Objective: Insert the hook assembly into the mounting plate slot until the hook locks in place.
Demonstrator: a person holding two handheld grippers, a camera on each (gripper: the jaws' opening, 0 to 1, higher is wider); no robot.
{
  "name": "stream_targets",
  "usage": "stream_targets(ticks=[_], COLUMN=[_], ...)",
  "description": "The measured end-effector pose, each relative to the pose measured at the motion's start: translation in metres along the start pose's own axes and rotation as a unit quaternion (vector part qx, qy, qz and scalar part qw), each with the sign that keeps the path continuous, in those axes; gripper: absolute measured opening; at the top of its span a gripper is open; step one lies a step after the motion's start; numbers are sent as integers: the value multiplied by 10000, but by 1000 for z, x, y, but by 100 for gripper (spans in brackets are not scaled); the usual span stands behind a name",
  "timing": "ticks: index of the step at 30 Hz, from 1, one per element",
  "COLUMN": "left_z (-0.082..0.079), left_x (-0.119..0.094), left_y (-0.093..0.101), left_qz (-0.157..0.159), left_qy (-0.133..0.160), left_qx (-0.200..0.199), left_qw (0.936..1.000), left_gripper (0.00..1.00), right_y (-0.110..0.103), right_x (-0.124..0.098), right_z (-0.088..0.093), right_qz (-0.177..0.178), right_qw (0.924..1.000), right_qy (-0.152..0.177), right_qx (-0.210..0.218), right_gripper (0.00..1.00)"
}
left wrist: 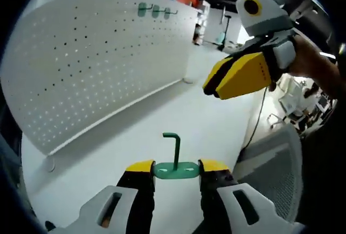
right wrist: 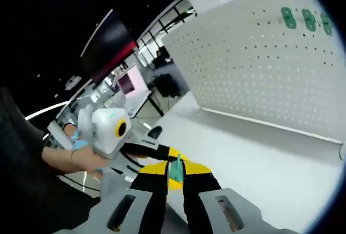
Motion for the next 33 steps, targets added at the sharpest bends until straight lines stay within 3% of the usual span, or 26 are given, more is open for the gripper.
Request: stream_targets(ticks=[6,10,15,23,27,33], left_z=[4,5,5,-4,-7,-8], left_x=[1,4,9,9,11,18], left_y=[0,2,5,24,31,43], left_qz=[40,111,222,606,554,575], left_qy=[-102,-36,108,316,170,38], left_qx=[468,649,868,1476,2007,2197], left_qw=[9988,9978,9959,9867,9779,9739], left_gripper=[32,32,32,32,32,32], right_y=[-2,-9,-10,-6,-3,8], right_x=[1,0,2,2,5,16], right_z=[5,7,11,19,21,33], right_qz=[-99,-158,-219,-174,-121,33], right_qw=[9992,9977,9968,9953,9950,9926], right_qy=[-379,-661,-768,-945,-991,-1218], right_qx=[79,-14,-21,-61,-7,-13], right_gripper=[8,8,8,9,9,9])
Point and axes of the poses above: the point that each gripper's makers call its tool centre point, and the gripper's own axes: x roughly forward along the fingers, y roughly to its right, z roughly out of its underside, the point moved 8 cm from there along -x, roughly backward along the fingers, and after that the axes turned 2 degrees about x, right-handed, at the moved point
